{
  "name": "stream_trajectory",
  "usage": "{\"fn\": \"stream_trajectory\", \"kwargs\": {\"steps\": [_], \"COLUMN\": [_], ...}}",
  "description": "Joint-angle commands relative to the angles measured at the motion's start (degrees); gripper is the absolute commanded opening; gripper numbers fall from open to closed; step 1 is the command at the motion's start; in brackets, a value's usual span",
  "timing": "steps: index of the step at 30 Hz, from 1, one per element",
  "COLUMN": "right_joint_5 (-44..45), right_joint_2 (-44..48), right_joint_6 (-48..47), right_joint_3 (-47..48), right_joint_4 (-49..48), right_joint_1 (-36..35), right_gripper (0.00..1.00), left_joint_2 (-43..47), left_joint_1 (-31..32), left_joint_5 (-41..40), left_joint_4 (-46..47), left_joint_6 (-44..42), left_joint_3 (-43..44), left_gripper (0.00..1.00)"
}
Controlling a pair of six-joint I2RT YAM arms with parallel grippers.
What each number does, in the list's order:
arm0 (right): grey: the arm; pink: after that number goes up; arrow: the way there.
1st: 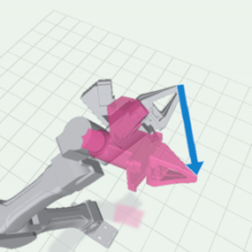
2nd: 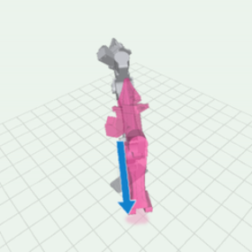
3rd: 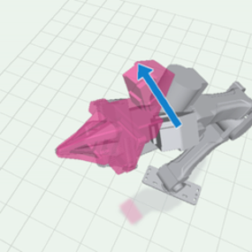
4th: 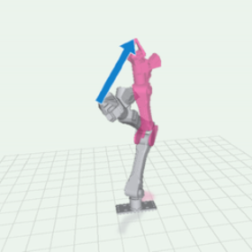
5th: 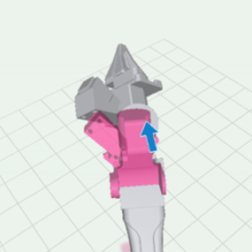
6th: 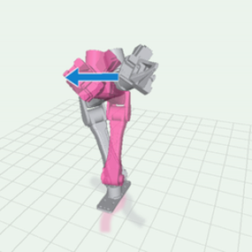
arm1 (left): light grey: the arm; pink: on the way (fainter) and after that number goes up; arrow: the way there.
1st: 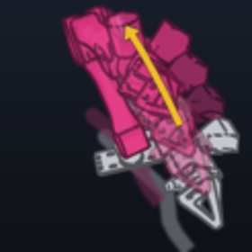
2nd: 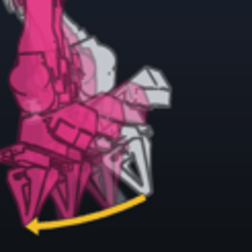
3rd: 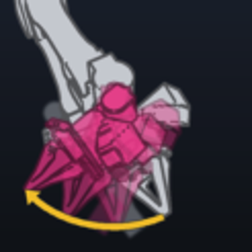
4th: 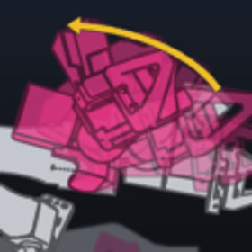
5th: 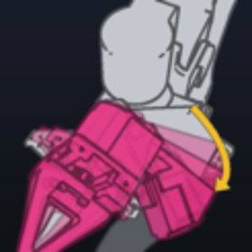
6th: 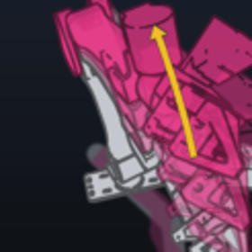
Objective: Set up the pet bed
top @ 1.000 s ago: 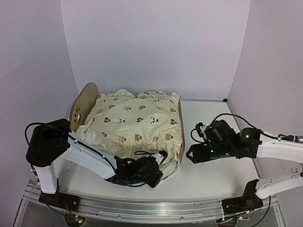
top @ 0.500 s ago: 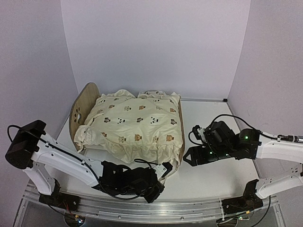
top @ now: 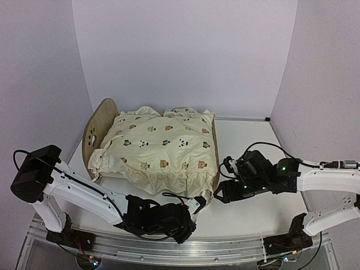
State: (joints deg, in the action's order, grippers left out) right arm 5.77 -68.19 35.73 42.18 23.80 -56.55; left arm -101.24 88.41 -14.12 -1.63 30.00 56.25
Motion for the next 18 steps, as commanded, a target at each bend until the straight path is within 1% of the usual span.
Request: {"fn": "stream_trajectory", "kwargs": {"steps": [1,4,11,15,18], "right_joint_5": [-0.8,-1.3,1.0,5.4,8.4], "right_joint_2": [-2.3,-5.6,-12.8,-13.7,-11.9], "right_joint_6": [2.0,2.9,4.2,4.3,4.4], "right_joint_3": [-2.3,-2.8,-3.1,-4.1,-5.6], "right_joint_4": [-5.7,-8.5,-15.2,-17.3,-18.1], "right_joint_1": [-0.3,-0.7,-3.5,-5.2,-5.9], "right_gripper": [0.69,0.68,0.64,0.61,0.59], "left_joint_2": [-0.8,-0.3,1.1,1.6,-0.6], "left_joint_1": [0.8,0.7,0.7,0.6,0.6], "left_joint_5": [-2.5,-4.8,-6.7,-4.6,-1.8], "left_joint_4": [-2.7,-5.5,-7.7,-5.3,-3.1], "left_joint_6": [0.9,1.6,2.5,2.1,1.3], "left_joint_3": [2.2,2.4,1.1,0.7,2.0], "left_gripper": [0.00,0.00,0.00,0.00,0.00]}}
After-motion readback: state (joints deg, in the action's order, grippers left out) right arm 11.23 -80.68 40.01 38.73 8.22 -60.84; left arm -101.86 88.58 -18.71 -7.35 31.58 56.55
